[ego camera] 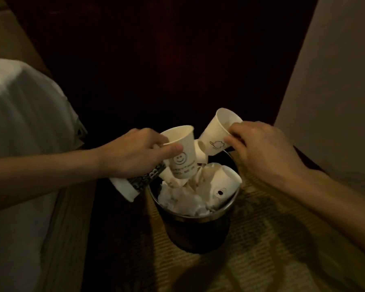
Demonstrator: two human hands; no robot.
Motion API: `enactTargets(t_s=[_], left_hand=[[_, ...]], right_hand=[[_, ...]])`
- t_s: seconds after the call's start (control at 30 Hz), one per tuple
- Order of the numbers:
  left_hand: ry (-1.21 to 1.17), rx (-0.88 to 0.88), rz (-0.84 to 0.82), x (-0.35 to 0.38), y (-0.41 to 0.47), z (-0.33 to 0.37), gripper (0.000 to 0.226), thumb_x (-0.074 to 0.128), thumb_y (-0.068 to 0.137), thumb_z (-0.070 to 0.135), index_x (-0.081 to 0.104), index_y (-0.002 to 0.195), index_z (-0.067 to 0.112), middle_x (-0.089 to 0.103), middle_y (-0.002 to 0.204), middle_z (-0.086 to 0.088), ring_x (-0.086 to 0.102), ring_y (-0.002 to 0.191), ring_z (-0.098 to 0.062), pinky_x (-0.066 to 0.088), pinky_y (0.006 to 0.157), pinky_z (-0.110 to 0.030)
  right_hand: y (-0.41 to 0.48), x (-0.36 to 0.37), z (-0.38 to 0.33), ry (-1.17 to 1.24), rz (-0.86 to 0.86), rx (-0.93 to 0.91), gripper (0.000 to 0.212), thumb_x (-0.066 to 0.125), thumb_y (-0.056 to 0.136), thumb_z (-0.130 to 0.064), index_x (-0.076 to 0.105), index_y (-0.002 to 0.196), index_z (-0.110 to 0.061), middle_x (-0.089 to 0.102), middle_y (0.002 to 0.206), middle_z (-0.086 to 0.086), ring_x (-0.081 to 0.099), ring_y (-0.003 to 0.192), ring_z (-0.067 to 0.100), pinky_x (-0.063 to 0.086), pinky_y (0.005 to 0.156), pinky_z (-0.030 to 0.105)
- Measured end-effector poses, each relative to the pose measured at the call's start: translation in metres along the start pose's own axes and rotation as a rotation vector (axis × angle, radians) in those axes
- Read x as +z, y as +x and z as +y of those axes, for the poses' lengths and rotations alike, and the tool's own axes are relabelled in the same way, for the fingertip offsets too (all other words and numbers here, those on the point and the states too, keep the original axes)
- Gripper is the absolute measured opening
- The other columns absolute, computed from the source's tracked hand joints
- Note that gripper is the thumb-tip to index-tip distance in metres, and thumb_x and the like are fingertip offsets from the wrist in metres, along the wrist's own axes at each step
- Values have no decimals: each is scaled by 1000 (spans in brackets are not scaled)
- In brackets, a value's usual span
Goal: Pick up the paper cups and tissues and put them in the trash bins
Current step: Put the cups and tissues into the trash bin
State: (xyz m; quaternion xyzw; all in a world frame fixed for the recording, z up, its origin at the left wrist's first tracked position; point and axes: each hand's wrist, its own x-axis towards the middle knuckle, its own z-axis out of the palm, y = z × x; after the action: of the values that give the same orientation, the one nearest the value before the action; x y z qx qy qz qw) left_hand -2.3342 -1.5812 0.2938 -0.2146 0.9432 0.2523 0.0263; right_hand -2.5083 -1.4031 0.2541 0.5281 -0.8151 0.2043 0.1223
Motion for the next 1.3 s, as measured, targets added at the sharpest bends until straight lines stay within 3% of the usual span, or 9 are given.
enactTargets(t_s=[0.13,0.27,0.43,0.57,0.67,0.83,1.03,1.2,1.3], left_hand=[[-15,-28,-14,14,20,-7,63,34,78,75,69,108,32,74,90,-1,69,75,-18,56,62,-38],[-55,-60,-44,23,27,-12,65,35,78,75,70,113,32,75,94,4,69,79,-9,58,70,-39],[-37,-40,-47,40,41,-13,53,37,91,66,67,116,30,70,94,15,63,79,7,50,60,-14],[-14,-65,-175,51,38,-17,56,32,96,61,64,120,22,72,99,0,70,85,-15,57,75,-43],[74,-68,-263,56,34,-21,56,27,97,61,58,128,25,70,97,0,67,82,-16,57,72,-39],[129,-40,-227,48,36,-18,71,33,88,70,25,148,33,59,133,1,60,109,-15,50,93,-37],[65,-64,-112,21,43,-7,89,32,62,87,34,138,40,64,112,9,62,92,-3,50,74,-27],[-34,-97,-12,3,49,-7,83,35,52,91,50,117,41,47,94,25,52,87,2,41,65,-22],[-54,-121,-4,7,50,-11,79,36,52,89,52,113,40,49,96,22,51,87,1,39,65,-21]], right_hand=[[17,30,5,-191,-110,-80,12,52,100,-23,59,109,-22,63,105,-2,53,93,19,48,70,35],[29,25,6,-233,-127,-153,14,54,98,-23,60,111,-22,64,106,0,54,93,21,47,67,36],[24,16,10,-177,-140,-148,18,46,100,-31,60,108,-23,63,105,0,47,88,15,48,70,37],[24,17,12,-126,-177,-119,26,40,100,-36,61,108,-22,65,104,0,43,86,12,44,71,35],[21,11,11,-105,-152,-94,28,42,96,-37,63,107,-21,66,101,1,50,84,15,46,70,36],[14,12,4,-153,-201,-89,35,34,96,-39,61,106,-20,64,102,-1,49,86,16,49,71,41],[9,6,12,-88,-107,-63,33,37,94,-39,62,101,-18,61,92,0,48,80,18,38,65,35],[7,22,22,21,-138,2,32,39,95,-38,63,100,-17,60,86,-1,50,73,14,36,60,31],[12,33,30,69,-163,53,24,46,99,-33,64,102,-18,61,86,-1,51,72,13,35,59,31]])
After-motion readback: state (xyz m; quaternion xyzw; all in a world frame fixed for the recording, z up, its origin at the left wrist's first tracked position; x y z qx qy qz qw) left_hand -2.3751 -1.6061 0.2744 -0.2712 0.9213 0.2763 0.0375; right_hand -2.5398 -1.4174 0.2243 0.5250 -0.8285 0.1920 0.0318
